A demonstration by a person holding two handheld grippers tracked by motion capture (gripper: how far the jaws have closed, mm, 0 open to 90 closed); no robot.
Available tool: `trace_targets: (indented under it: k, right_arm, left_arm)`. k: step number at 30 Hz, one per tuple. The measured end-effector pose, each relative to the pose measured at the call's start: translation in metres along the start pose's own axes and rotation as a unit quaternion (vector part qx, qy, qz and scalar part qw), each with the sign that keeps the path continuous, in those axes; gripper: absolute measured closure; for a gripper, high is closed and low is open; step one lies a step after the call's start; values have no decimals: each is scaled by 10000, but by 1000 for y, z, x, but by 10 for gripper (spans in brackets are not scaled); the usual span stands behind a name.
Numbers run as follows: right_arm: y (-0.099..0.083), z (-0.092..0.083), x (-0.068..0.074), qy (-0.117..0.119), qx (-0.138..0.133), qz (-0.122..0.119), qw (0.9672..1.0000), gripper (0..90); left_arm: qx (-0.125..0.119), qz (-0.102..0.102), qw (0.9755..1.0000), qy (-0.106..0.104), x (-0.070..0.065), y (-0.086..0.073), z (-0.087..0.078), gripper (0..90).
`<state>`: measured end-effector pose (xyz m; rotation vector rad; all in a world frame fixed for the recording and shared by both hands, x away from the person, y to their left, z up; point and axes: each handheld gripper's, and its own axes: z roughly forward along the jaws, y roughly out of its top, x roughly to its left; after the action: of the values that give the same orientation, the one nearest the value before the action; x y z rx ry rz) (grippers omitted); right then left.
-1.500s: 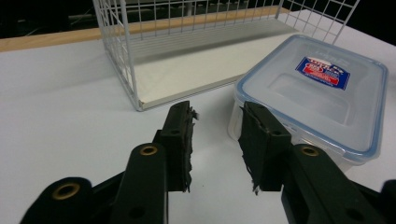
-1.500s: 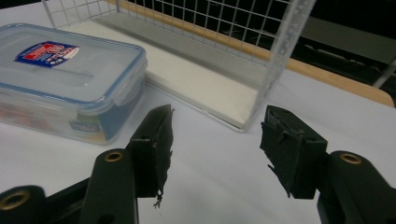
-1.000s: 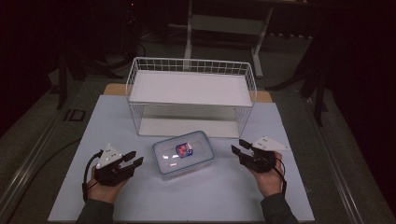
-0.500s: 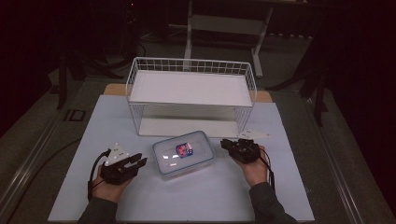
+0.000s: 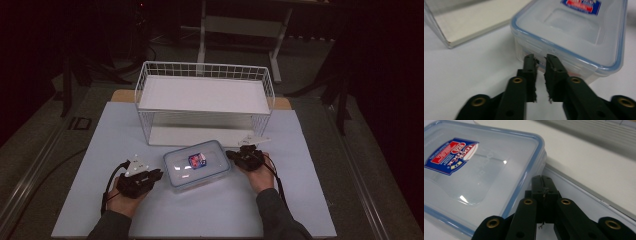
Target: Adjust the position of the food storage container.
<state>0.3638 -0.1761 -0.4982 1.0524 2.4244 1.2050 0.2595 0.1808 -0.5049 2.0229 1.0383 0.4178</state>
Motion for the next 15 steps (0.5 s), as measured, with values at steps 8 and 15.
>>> trace_targets:
  k: [8,15]
  right_arm:
    - [-1,-1,0,61,91,-31,9999,900]
    - [-2,-5,2,109,186,-110,9997,900]
  left_arm:
    - [278,-59,9996,-69,-3,2,9,894]
    - [374,-100,9992,-85,-4,2,13,896]
